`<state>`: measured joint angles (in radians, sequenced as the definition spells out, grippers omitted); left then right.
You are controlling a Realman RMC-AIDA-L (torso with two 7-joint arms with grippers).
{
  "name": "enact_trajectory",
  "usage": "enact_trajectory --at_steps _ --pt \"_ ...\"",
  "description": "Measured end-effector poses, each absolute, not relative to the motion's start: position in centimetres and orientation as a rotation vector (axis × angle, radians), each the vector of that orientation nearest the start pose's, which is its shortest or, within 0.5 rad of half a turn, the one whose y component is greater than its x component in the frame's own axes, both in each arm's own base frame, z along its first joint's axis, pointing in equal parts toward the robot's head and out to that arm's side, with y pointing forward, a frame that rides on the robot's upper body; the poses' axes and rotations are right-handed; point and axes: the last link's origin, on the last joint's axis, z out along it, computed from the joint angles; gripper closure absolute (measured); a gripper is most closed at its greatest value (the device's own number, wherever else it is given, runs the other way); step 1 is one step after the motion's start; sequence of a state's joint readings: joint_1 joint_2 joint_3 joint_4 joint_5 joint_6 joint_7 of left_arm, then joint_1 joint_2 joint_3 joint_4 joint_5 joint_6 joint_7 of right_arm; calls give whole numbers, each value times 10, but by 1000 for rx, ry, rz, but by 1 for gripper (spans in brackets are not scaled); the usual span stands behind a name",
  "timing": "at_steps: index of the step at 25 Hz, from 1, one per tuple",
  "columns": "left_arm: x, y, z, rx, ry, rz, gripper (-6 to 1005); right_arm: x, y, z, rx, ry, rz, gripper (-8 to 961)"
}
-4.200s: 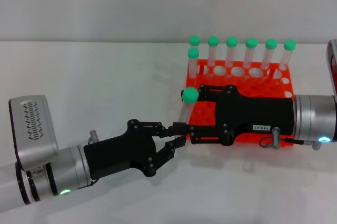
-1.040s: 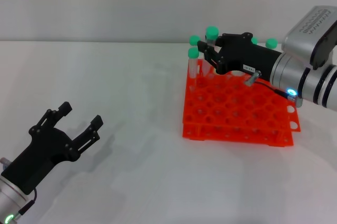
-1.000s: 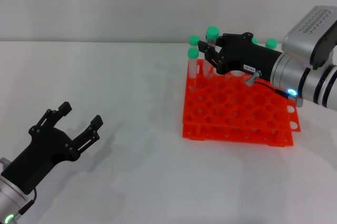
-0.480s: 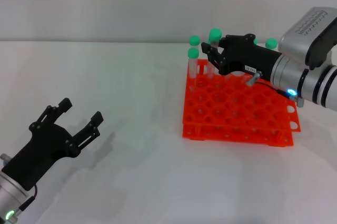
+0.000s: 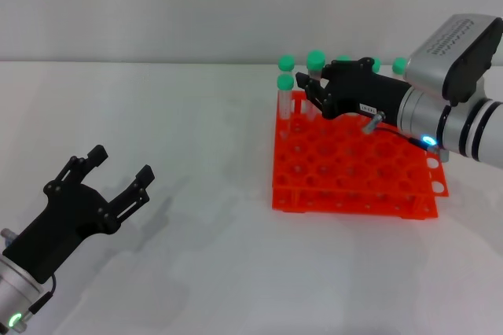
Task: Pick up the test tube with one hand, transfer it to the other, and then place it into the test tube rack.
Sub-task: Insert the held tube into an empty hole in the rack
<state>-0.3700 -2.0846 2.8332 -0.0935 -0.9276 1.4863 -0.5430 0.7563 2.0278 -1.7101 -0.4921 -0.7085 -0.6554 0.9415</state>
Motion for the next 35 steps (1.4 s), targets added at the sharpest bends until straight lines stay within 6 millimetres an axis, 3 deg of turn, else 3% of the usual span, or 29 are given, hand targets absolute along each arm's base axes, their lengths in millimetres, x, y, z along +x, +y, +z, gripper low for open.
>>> enact_trajectory --at_steps 26,35 --pt "-333 268 -23 -1954 -567 -910 114 175 433 -68 -2367 345 560 737" --pt "-333 267 -25 -1952 -574 -918 114 169 432 -68 -2382 327 584 328"
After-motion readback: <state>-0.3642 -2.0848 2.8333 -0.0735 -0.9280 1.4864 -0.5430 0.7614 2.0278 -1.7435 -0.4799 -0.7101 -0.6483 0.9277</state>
